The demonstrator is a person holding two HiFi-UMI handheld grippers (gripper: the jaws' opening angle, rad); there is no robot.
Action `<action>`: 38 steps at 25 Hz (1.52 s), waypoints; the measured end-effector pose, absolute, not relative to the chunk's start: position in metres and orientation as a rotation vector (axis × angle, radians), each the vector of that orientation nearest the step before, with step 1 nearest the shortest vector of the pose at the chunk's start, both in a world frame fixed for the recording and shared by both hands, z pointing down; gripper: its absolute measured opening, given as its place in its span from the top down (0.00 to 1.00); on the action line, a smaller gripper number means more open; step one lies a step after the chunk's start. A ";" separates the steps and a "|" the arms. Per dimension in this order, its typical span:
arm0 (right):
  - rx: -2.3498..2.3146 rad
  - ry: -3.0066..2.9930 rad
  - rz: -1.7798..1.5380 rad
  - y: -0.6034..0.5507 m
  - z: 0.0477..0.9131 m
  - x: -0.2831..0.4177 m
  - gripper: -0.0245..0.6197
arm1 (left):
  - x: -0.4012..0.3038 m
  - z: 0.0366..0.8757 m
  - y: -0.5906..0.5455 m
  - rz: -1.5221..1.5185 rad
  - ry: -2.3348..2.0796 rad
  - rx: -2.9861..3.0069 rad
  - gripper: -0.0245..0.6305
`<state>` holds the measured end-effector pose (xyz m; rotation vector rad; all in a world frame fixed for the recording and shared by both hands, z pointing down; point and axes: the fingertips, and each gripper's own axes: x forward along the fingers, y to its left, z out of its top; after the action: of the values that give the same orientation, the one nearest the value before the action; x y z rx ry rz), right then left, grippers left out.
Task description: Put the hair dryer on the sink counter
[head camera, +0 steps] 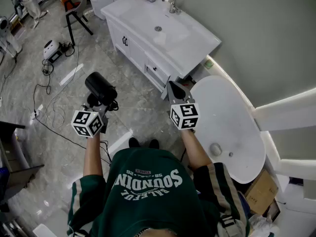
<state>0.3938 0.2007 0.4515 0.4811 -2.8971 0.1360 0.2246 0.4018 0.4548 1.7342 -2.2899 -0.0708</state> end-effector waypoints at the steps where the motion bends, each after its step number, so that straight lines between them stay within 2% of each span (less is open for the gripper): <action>1: 0.481 -2.897 0.140 0.201 0.453 0.393 0.95 | 0.224 0.456 0.402 -0.071 -2.287 1.735 0.45; 21: 0.488 -2.898 0.180 0.199 0.458 0.389 0.95 | 0.219 0.467 0.387 -0.061 -2.231 1.755 0.45; 38: 0.513 -2.875 0.158 0.212 0.456 0.331 0.95 | 0.160 0.474 0.397 -0.075 -2.196 1.786 0.45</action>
<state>0.3315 0.2116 0.4560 0.5134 -2.8755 0.1579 0.1602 0.3975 0.4738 1.7864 -2.1963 -0.0749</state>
